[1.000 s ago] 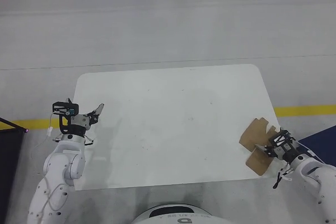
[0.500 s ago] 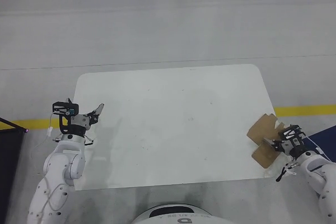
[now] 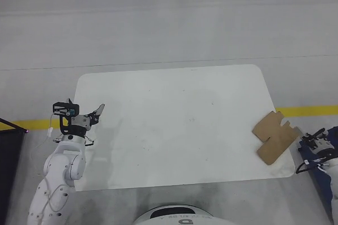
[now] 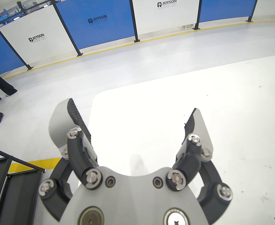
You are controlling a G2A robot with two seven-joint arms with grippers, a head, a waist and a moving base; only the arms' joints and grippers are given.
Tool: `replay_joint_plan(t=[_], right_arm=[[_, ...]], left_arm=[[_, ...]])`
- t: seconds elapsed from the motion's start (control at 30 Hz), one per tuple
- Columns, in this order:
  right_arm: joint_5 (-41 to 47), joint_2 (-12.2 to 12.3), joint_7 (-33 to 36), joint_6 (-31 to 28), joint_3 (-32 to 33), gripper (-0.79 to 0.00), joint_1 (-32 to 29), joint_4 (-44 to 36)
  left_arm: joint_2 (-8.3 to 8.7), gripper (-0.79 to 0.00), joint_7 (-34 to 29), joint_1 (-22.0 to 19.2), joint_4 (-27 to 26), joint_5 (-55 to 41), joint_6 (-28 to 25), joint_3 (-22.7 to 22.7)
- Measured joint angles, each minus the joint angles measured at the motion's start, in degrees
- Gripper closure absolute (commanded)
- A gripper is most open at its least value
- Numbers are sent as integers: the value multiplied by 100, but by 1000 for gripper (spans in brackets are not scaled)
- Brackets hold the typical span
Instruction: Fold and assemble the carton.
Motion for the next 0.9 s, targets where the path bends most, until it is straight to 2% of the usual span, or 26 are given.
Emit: replay_joint_plan(t=[0.03, 0.13, 0.23, 0.37, 0.53, 0.77, 0.9], right_arm=[[536, 21, 406, -116, 43, -662, 103, 241], [1650, 98, 1501, -231, 98, -650, 416, 816], [2444, 167, 2465, -259, 58, -560, 780, 1352], [3096, 247, 3388, -341, -11, -573, 1261, 1994], [3199, 329, 3805, -508, -85, -573, 1677, 2580], [3108, 407, 3912, -717, -205, -557, 2020, 3078], [3112, 431, 4023, -787, -317, -508, 2176, 3290]], left_arm=[[0, -785, 0, 0, 0, 0, 0, 0], [0, -785, 0, 0, 0, 0, 0, 0], [0, -785, 0, 0, 0, 0, 0, 0], [0, -785, 0, 0, 0, 0, 0, 0], [0, -785, 0, 0, 0, 0, 0, 0], [0, -785, 0, 0, 0, 0, 0, 0], [0, -785, 0, 0, 0, 0, 0, 0]])
